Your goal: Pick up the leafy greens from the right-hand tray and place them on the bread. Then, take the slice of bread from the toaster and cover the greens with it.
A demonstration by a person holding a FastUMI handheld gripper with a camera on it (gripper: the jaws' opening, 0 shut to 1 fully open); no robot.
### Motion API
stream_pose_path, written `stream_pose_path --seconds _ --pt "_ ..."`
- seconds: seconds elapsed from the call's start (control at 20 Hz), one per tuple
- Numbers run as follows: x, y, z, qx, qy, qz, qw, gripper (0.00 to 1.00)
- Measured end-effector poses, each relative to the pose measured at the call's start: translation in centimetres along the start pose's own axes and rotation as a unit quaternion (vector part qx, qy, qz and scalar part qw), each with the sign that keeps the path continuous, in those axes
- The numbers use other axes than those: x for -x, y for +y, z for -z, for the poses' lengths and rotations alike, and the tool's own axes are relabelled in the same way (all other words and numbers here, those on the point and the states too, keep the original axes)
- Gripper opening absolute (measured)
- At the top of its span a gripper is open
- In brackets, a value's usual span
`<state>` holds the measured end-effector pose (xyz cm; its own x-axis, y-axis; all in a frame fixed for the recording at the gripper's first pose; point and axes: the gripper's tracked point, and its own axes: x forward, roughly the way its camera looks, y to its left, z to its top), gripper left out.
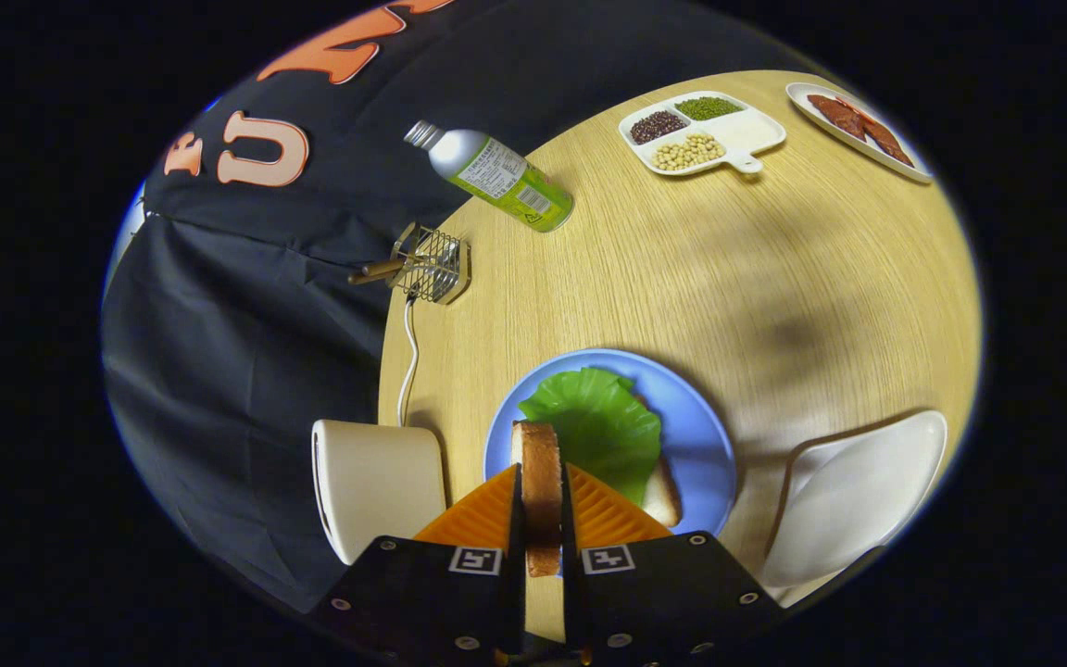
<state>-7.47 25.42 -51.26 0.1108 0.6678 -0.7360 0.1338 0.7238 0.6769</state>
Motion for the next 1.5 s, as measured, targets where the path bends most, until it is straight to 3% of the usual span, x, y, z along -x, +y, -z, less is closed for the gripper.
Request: stream_pose_path --seconds 0.1,0.3,0.5,0.55,0.8,1.0,1.15,1.3,1.5 --pt "-0.5 -0.4 -0.2 0.003 -0.007 0.013 1.000 0.20" --pt "-0.8 -1.7 0.2 0.040 -0.016 0.055 0.998 0.41" --pt "0.4 -0.8 -0.1 0.063 -0.037 0.055 0.996 0.75" --pt "1.0 -0.2 -0.4 0.065 -0.045 0.047 0.996 0.79" --pt "5.9 2.8 -3.4 0.109 -0.116 0.035 0.987 0.90" --pt "11.6 5.8 -6.2 0.153 -0.189 0.030 0.970 0.96" --pt "16.3 7.9 -7.9 0.187 -0.242 0.032 0.952 0.96" --pt "21.4 10.4 -9.8 0.231 -0.310 0.029 0.922 0.96" --pt "26.6 10.5 -11.0 0.243 -0.362 0.048 0.899 0.96"
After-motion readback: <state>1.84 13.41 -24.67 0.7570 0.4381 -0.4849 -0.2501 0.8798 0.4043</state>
